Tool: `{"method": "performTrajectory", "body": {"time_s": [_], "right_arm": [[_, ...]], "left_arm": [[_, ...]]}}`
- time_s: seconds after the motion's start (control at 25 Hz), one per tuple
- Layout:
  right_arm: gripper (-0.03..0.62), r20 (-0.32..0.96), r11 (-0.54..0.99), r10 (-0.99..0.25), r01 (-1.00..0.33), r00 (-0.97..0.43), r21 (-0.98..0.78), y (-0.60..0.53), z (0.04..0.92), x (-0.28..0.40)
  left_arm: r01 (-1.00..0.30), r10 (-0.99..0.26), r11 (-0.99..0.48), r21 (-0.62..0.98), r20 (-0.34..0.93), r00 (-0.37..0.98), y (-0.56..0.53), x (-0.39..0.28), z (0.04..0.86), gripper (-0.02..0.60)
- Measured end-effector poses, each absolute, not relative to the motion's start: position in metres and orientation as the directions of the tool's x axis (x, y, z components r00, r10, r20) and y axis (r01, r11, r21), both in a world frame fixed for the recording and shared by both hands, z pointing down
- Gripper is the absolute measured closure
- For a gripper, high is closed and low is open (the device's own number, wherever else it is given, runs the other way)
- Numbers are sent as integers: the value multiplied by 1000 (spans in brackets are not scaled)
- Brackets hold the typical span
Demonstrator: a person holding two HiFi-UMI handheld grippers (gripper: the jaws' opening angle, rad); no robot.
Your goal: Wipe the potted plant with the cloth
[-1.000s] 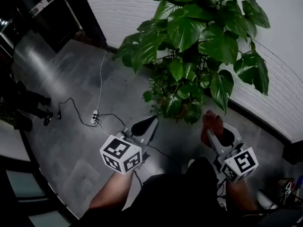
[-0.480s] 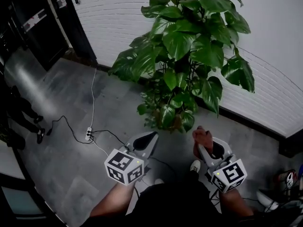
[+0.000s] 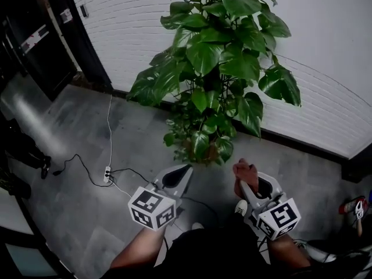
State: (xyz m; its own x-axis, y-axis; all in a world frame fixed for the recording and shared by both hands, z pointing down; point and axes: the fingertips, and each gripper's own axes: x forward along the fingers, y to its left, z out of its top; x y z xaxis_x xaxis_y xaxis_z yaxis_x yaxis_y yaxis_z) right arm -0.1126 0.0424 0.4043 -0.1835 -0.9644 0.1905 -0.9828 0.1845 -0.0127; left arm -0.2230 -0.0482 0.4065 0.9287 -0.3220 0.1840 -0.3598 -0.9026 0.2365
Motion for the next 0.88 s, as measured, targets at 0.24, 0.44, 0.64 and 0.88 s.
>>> {"method": "performTrajectory", "body": {"time_s": [0.24,0.44,0.64,0.88], "right_arm": [[525,211,167,-963,-986,-166,-15,55,421,-99],[526,214,184,-959,-983,-184,-21,52,419,-100],[526,204,196,-959,-980,-196,-21,50,416,-106],[526,211,197,-957,-980,-201,-40,50,423,-108]], "left_arm": [[-358,-327,-904,234,164,931,-46,-215,404,565],[-359,-324,-902,241,173,930,-42,-212,407,565],[-355,-320,-906,233,173,931,-40,-210,407,565],[-352,-319,-908,227,171,932,-40,-211,407,565]]}}
